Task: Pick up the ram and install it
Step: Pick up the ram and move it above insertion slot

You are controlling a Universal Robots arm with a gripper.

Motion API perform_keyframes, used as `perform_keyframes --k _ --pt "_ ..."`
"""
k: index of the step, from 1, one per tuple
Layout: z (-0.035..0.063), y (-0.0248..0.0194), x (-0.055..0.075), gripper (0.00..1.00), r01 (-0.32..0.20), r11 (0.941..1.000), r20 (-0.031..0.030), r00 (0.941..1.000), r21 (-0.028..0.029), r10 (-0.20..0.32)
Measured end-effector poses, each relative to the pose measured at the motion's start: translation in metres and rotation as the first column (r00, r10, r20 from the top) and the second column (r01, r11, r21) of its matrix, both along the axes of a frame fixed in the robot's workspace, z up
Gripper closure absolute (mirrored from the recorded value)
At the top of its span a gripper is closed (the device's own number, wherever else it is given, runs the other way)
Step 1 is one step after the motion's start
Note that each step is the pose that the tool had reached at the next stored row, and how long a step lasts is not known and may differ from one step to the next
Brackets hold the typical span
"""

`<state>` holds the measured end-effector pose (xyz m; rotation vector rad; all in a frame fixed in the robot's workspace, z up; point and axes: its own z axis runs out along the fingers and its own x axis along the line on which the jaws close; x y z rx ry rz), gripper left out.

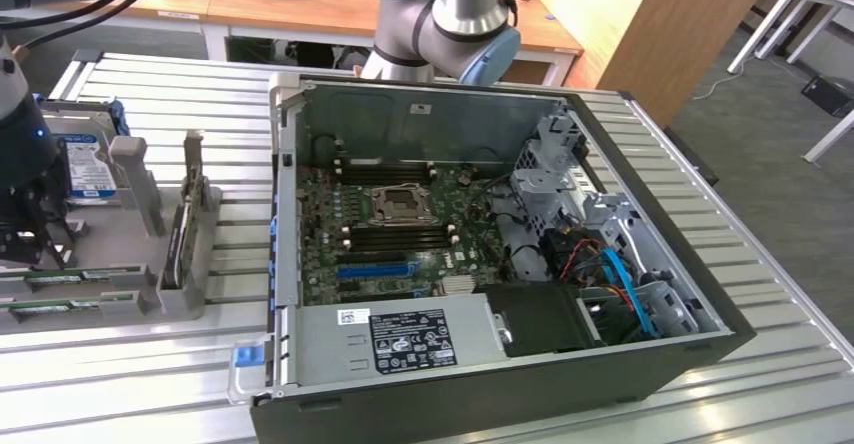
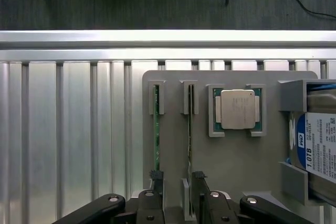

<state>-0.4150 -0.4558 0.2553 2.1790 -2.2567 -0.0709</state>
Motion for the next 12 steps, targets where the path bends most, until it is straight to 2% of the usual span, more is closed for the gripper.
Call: perform_keyframes --k 12 --pt "-0.0069 -0.0001 -0.0001 0.65 0.0 1.0 -0.0006 1.0 -0.0004 0.0"
